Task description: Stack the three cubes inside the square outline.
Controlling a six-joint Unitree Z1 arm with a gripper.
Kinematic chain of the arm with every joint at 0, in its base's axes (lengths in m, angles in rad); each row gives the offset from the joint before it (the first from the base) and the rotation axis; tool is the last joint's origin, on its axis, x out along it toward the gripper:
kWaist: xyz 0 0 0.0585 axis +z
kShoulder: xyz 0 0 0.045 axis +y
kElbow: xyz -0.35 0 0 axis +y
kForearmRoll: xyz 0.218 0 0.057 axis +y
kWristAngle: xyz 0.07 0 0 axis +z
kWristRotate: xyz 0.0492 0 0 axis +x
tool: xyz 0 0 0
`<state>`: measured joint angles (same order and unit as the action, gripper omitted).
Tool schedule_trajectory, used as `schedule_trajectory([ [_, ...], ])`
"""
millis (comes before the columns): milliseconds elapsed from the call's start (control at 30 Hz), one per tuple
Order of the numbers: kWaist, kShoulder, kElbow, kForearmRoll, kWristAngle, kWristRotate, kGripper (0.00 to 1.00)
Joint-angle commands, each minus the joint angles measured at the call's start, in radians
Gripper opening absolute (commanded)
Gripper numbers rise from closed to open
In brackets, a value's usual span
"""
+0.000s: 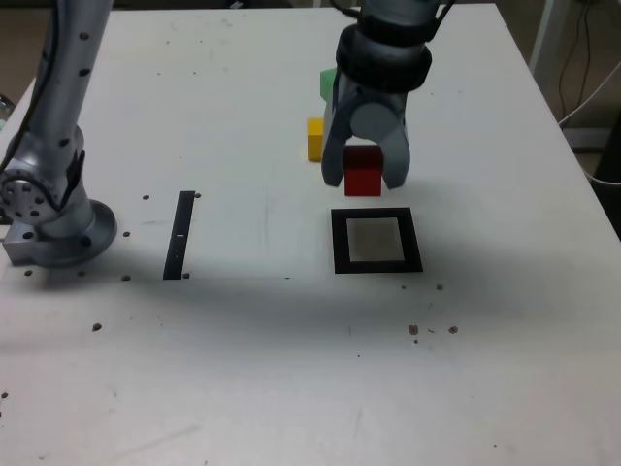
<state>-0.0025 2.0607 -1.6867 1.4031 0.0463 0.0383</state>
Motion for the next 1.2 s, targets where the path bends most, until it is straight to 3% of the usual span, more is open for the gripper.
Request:
schedule_trajectory([
  [0, -0.014, -0.007, 0.010, -0.006, -0.014, -0.023, 0.44],
  [400, -0.065, 0.052, 0.017, -0.048, -0.049, -0.062, 0.44],
  [1000, -0.052, 0.114, 0.068, -0.141, -0.055, -0.056, 0.45],
  [1067, -0.048, 0.117, 0.071, -0.149, -0.055, -0.050, 0.50],
  [1167, -0.042, 0.122, 0.077, -0.167, -0.059, -0.035, 0.68],
])
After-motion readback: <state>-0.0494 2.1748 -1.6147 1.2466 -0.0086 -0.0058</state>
